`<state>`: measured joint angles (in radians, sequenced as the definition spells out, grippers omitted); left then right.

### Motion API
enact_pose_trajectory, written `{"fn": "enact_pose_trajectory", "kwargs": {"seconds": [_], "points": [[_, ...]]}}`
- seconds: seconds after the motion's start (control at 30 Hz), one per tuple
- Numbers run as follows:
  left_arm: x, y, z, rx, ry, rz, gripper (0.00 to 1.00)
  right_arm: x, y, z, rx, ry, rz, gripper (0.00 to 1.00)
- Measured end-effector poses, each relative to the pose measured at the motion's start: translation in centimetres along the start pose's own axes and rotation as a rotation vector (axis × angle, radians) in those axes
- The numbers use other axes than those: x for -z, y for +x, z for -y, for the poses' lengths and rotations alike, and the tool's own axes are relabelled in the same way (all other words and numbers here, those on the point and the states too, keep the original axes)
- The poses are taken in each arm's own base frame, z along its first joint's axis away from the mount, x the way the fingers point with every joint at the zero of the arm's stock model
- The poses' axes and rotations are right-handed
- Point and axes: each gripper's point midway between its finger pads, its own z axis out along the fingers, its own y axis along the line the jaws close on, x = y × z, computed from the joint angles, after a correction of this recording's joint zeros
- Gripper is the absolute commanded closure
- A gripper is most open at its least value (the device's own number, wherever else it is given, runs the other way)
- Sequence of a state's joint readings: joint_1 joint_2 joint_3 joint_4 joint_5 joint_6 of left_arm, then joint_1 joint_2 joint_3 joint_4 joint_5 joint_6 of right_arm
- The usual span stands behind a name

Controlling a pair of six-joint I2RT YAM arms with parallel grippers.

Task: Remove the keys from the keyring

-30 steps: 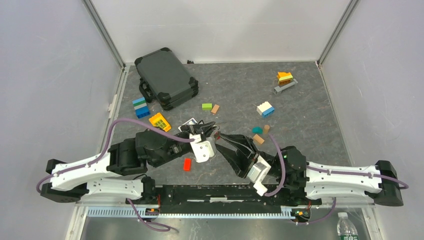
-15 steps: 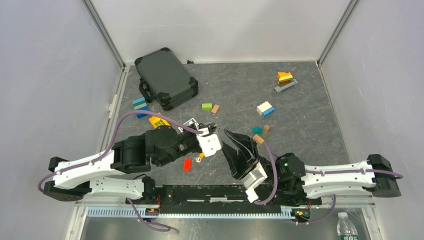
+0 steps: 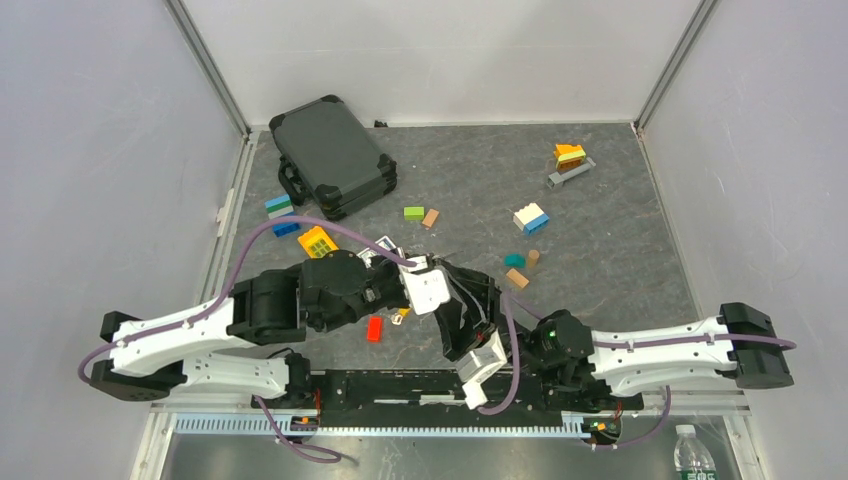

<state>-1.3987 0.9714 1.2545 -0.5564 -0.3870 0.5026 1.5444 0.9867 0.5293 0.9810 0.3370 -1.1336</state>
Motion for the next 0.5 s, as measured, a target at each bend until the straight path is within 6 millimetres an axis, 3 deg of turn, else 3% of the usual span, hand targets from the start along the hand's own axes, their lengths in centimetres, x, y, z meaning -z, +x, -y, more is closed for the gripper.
{"fn": "enact_pose_trajectory", "kwargs": {"seconds": [0.5], "points": [[0.0,0.5,0.5,-0.01,0.033,-0.035,0.98,0.4,1.8,-0.3,0.286,-0.019,-0.15,0.52]]}}
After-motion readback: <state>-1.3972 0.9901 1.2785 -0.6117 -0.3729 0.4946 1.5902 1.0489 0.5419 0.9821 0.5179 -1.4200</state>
